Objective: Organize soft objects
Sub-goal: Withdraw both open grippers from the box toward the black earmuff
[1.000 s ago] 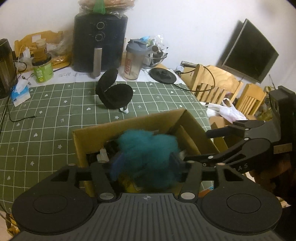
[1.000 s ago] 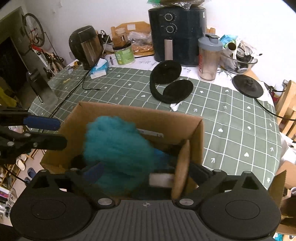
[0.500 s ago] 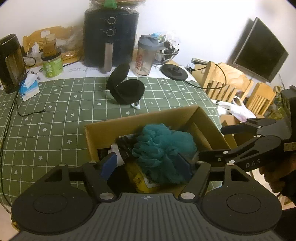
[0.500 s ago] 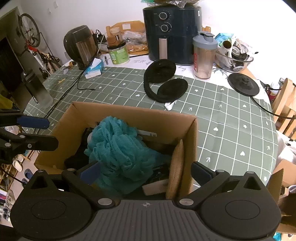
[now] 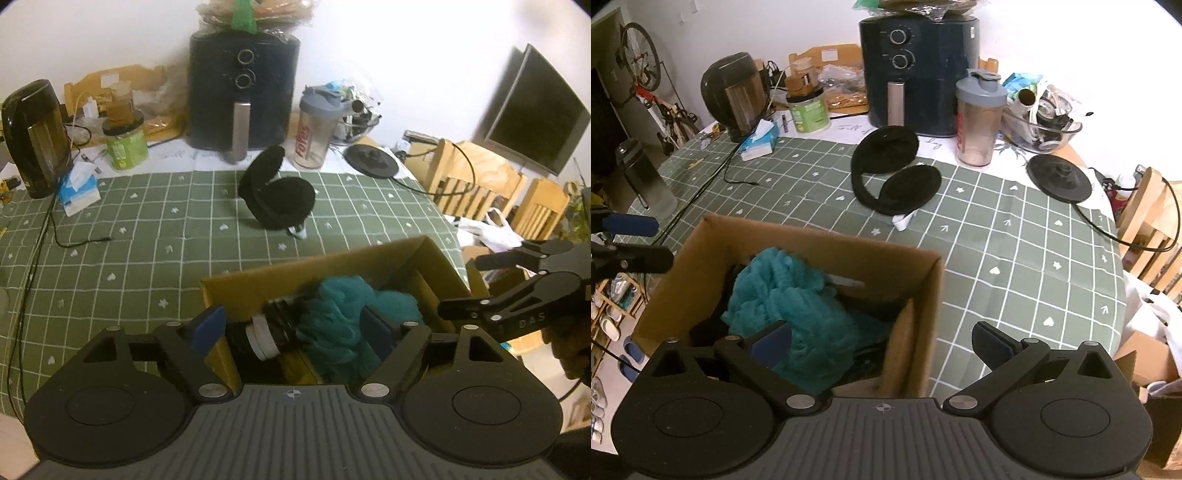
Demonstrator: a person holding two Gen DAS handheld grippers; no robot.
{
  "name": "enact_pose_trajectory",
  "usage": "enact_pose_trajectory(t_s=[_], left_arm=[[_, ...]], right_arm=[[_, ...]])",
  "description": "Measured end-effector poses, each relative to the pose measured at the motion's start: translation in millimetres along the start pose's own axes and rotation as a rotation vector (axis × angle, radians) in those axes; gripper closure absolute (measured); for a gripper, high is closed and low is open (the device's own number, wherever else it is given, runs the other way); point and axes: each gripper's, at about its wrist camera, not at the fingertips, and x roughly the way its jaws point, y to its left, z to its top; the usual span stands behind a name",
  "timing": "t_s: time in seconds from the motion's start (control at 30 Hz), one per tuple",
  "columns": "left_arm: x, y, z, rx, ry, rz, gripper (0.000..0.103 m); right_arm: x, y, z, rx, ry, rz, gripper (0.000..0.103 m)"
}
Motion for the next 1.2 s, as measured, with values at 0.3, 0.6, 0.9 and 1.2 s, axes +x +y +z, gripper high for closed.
enact_pose_trajectory(t_s=[0.3,0.6,0.9,1.2], left_arm=[[6.4,10.2,18.3,-0.011,-0.035,0.020,0.023],[18.2,16.4,38.0,0.006,-0.041,0.012,0.023],[40.2,31.4,62.8,-0.005,-0.023,0.022,0.023],[64.4,43.3,98.2,0.020,-0.029,0.028,0.023]], right_arm=[[6.6,-21.6,16.8,0.012,-0.017,-0.021,0.000],[19.1,-45.3,35.1,0.038,-0.029,-0.046,0.000],[41.8,-63.5,52.1,0.063,-0.034,-0.052,0.000],[60.8,-71.4,73.6,0.065,-0.031,-0.055,0.000]])
